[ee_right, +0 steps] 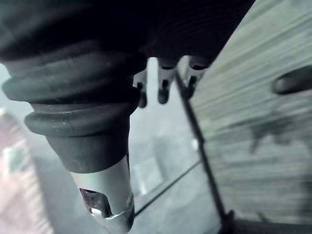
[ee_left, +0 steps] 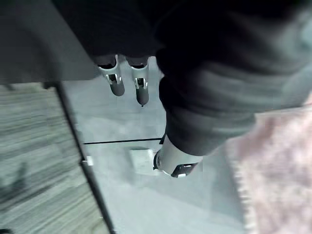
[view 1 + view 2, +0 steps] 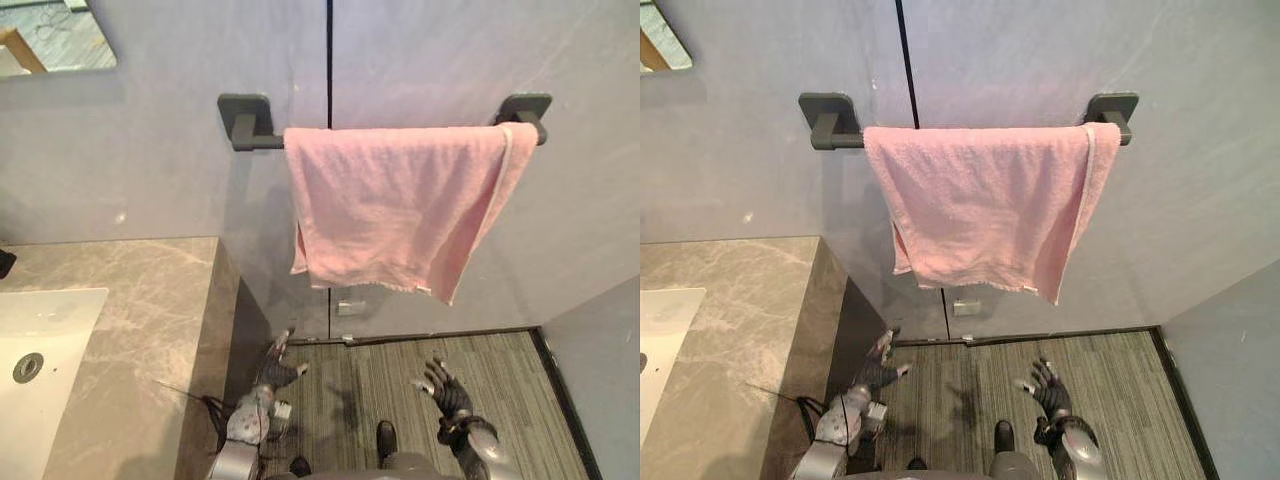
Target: Organize washtable
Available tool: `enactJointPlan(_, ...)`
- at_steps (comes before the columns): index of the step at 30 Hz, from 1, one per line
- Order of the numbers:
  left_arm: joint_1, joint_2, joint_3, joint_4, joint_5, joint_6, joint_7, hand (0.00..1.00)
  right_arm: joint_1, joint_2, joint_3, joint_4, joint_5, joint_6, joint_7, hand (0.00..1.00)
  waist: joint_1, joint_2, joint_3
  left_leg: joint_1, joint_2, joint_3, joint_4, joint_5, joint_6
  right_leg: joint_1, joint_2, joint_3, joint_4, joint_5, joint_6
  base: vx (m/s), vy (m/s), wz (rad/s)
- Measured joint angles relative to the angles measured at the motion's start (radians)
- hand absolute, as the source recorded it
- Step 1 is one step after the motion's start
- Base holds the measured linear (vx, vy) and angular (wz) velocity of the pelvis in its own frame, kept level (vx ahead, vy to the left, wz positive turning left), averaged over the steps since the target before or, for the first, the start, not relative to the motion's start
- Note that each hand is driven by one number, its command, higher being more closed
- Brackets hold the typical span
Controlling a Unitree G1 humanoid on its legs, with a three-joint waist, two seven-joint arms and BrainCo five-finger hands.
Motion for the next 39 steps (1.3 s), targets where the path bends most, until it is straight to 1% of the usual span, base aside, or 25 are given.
enactJointPlan(4,-0.003,-0.003,0.08,0.169,0.032,0.009,0.054,0.0,-0.022,0.02,-0.012,0.157,-0.043,0.012,-0.053,0.0,0.024,-0.005,0.004,0.007,0.012,0.056,0.043,-0.021,-0.003,-0.025,0.008,0.058,0.046,0.0,0.0,-0.13,-0.014,-0.39)
enactJointPlan(8,-0.024,-0.003,0.099,0.249,0.061,0.01,0.108,0.0,-0.033,0.021,-0.022,0.177,-0.066,0.019,-0.084,0.0,0.023,-0.004,0.017,-0.104,0.041,0.06,0.22,-0.09,0.012,-0.091,0.011,0.083,0.122,-0.008,0.007,-0.16,-0.014,-0.11)
enactJointPlan(9,-0.029,-0.005,0.108,0.262,0.068,0.009,0.112,0.0,-0.037,0.021,-0.025,0.186,-0.066,0.019,-0.086,0.0,0.03,0.008,0.028,-0.132,0.065,0.07,0.25,-0.096,0.021,-0.106,0.019,0.09,0.145,-0.011,0.016,-0.15,0.001,-0.03)
enactJointPlan(10,-0.04,-0.016,0.116,0.277,0.069,0.009,0.115,0.0,-0.041,0.018,-0.028,0.185,-0.066,0.019,-0.089,0.0,0.038,0.01,0.035,-0.139,0.076,0.068,0.261,-0.096,0.021,-0.146,0.019,0.087,0.278,-0.069,-0.024,-0.16,-0.007,0.11)
enactJointPlan(11,-0.043,-0.016,0.117,0.295,0.068,0.009,0.129,0.0,-0.03,0.019,-0.029,0.188,-0.067,0.019,-0.1,0.0,0.046,0.006,0.033,-0.147,0.086,0.047,0.276,-0.093,0.017,-0.182,0.004,0.088,0.491,-0.162,-0.043,-0.1,-0.052,0.36)
enactJointPlan(12,-0.036,-0.015,0.125,0.317,0.068,0.009,0.133,0.0,-0.02,0.033,-0.04,0.194,-0.067,0.016,-0.103,0.0,0.047,-0.008,0.024,-0.151,0.085,0.02,0.28,-0.088,0.008,-0.178,-0.019,0.107,0.635,-0.214,-0.026,-0.08,-0.087,0.49)
enactJointPlan(14,-0.036,-0.015,0.144,0.37,0.067,0.01,0.133,0.0,-0.012,0.043,-0.042,0.214,-0.072,0.011,-0.102,0.0,0.046,-0.031,0.009,-0.18,0.075,-0.025,0.288,-0.075,-0.012,-0.141,-0.049,0.15,0.717,-0.258,-0.011,-0.05,-0.141,0.61)
enactJointPlan(15,-0.036,-0.015,0.152,0.381,0.066,0.012,0.133,0.0,-0.011,0.044,-0.038,0.222,-0.076,0.011,-0.102,0.0,0.05,-0.041,0.001,-0.191,0.07,-0.038,0.288,-0.066,-0.019,-0.121,-0.058,0.164,0.702,-0.275,0.002,-0.03,-0.266,0.69)
enactJointPlan(17,-0.042,-0.006,0.197,0.403,0.051,0.012,0.139,0.0,-0.037,0.051,-0.036,0.27,-0.097,0.013,-0.102,0.0,0.062,-0.076,-0.021,-0.269,0.064,-0.078,0.292,-0.021,-0.053,-0.075,-0.069,0.146,0.542,-0.39,0.052,-0.03,-0.354,0.49)
enactJointPlan(18,-0.044,-0.007,0.203,0.403,0.044,0.011,0.142,0.0,-0.049,0.048,-0.036,0.282,-0.107,0.013,-0.102,0.0,0.069,-0.073,-0.021,-0.281,0.067,-0.081,0.283,-0.006,-0.06,-0.064,-0.067,0.133,0.509,-0.41,0.049,-0.08,-0.349,0.26)
enactJointPlan(19,-0.05,-0.008,0.212,0.412,0.033,0.01,0.149,0.0,-0.071,0.041,-0.028,0.297,-0.115,0.013,-0.102,0.0,0.073,-0.059,-0.012,-0.299,0.078,-0.096,0.257,0.031,-0.078,-0.057,-0.048,0.106,0.455,-0.439,0.03,-0.12,-0.351,0.34)
enactJointPlan(20,-0.064,-0.019,0.215,0.433,0.02,0.012,0.149,0.0,-0.09,0.019,-0.025,0.297,-0.117,0.013,-0.102,0.0,0.066,-0.026,0.007,-0.3,0.099,-0.131,0.225,0.07,-0.092,-0.051,-0.024,0.076,0.451,-0.427,0.012,-0.14,-0.341,0.56)
enactJointPlan(21,-0.067,-0.024,0.216,0.442,0.015,0.013,0.149,0.0,-0.09,0.01,-0.018,0.3,-0.119,0.014,-0.104,0.0,0.066,-0.017,0.01,-0.298,0.107,-0.155,0.191,0.104,-0.101,-0.053,-0.009,0.051,0.457,-0.427,0.01,-0.16,-0.32,0.83)
enactJointPlan(22,-0.066,-0.027,0.216,0.449,-0.002,0.013,0.149,0.0,-0.089,0.007,-0.015,0.309,-0.134,0.015,-0.105,0.0,0.066,-0.011,0.009,-0.294,0.119,-0.181,0.132,0.165,-0.11,-0.059,0.01,0.009,0.469,-0.426,-0.002,-0.19,-0.296,0.99)
enactJointPlan(23,-0.067,-0.024,0.217,0.451,-0.019,0.014,0.15,0.0,-0.103,-0.003,-0.016,0.32,-0.149,0.015,-0.106,0.0,0.064,-0.004,0.006,-0.297,0.123,-0.181,0.061,0.27,-0.105,-0.071,0.017,-0.039,0.475,-0.421,-0.037,-0.21,-0.296,1.0)
enactJointPlan(24,-0.069,-0.023,0.217,0.451,-0.026,0.014,0.151,0.0,-0.112,-0.006,-0.015,0.324,-0.153,0.016,-0.107,0.0,0.057,-0.015,0.006,-0.293,0.123,-0.172,0.008,0.333,-0.112,-0.076,0.013,-0.064,0.46,-0.413,-0.056,-0.24,-0.269,0.89)
enactJointPlan(25,-0.083,-0.022,0.225,0.449,-0.037,0.013,0.15,0.0,-0.136,-0.007,-0.016,0.331,-0.157,0.017,-0.107,0.0,0.052,-0.017,0.018,-0.306,0.143,-0.079,0.07,0.301,-0.092,-0.082,0.015,-0.104,0.44,-0.394,-0.092,-0.21,-0.243,0.6)
enactJointPlan(26,-0.084,-0.019,0.234,0.45,-0.046,0.016,0.151,0.0,-0.154,-0.009,-0.018,0.331,-0.158,0.017,-0.111,0.0,0.054,-0.02,0.02,-0.307,0.155,-0.01,0.171,0.226,-0.076,-0.086,0.013,-0.121,0.435,-0.383,-0.11,-0.26,-0.288,0.72)
enactJointPlan(27,-0.079,-0.022,0.237,0.45,-0.049,0.017,0.15,0.0,-0.167,-0.016,-0.021,0.321,-0.159,0.015,-0.124,0.0,0.048,-0.03,0.024,-0.292,0.167,0.052,0.32,0.118,-0.052,-0.083,0.003,-0.167,0.428,-0.368,-0.13,-0.2,-0.212,0.63)
enactJointPlan(30,-0.08,-0.047,0.244,0.45,-0.049,0.018,0.15,0.0,-0.161,-0.03,-0.041,0.322,-0.179,0.015,-0.13,0.0,0.045,-0.015,0.02,-0.208,0.192,0.092,0.49,-0.003,-0.044,-0.05,0.004,-0.255,0.391,-0.346,-0.139,-0.16,-0.06,0.78)
enactJointPlan(34,-0.084,-0.059,0.254,0.449,-0.048,0.019,0.148,0.0,-0.127,-0.027,-0.119,0.323,-0.185,0.018,-0.132,0.0,0.037,0.013,0.003,-0.107,0.224,0.114,0.453,-0.047,-0.062,-0.051,-0.004,-0.391,0.378,-0.319,-0.139,-0.19,0.081,1.15)
enactJointPlan(36,-0.075,-0.056,0.253,0.438,-0.048,0.022,0.149,0.0,-0.124,-0.006,-0.154,0.325,-0.185,0.025,-0.131,0.0,0.038,0.011,0.002,-0.116,0.181,0.113,0.287,-0.011,-0.094,-0.055,0.002,-0.44,0.327,-0.293,-0.129,-0.15,0.077,1.19)
enactJointPlan(37,-0.073,-0.048,0.248,0.432,-0.048,0.023,0.149,0.0,-0.112,-0.004,-0.154,0.333,-0.185,0.026,-0.131,0.0,0.029,-0.007,-0.015,-0.07,0.15,0.071,0.149,0.019,-0.107,-0.055,-0.007,-0.466,0.249,-0.256,-0.138,-0.2,0.127,1.17)
enactJointPlan(38,-0.076,-0.037,0.249,0.432,-0.047,0.025,0.148,0.0,-0.118,0.01,-0.183,0.341,-0.188,0.023,-0.133,0.0,0.037,-0.002,-0.017,-0.08,0.175,0.095,0.268,-0.032,-0.07,-0.038,-0.006,-0.538,0.193,-0.197,-0.126,-0.18,0.118,1.0)
enactJointPlan(39,-0.074,-0.04,0.249,0.433,-0.047,0.026,0.148,0.0,-0.122,0.008,-0.189,0.344,-0.189,0.024,-0.133,0.0,0.04,0.003,-0.015,-0.083,0.185,0.104,0.283,-0.03,-0.073,-0.034,-0.005,-0.551,0.194,-0.191,-0.125,-0.12,0.17,1.27)
